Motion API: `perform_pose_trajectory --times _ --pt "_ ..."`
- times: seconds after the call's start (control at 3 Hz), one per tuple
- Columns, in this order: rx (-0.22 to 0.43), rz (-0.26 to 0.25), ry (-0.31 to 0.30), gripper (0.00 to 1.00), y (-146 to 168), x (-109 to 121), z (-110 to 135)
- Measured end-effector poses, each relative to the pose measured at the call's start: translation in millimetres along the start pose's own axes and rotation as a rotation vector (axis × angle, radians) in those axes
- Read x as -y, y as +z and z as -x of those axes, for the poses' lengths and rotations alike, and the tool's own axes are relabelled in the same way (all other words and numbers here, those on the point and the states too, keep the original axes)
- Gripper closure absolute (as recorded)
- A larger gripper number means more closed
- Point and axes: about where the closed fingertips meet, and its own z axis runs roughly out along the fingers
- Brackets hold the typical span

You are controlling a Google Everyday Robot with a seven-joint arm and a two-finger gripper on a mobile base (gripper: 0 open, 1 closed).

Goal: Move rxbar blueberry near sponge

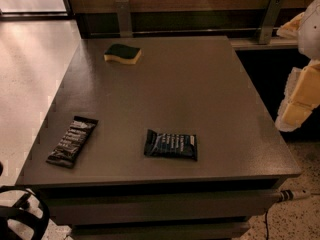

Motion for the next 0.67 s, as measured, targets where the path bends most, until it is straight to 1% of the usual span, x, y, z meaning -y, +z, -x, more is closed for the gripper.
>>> perform_pose_trajectory --times 0.33,0.67 --pt "0.000 0.000 0.000 0.00 0.0 0.0 0.0" --pt "0.067 0.026 0.003 0.00 13.2 0.0 3.3"
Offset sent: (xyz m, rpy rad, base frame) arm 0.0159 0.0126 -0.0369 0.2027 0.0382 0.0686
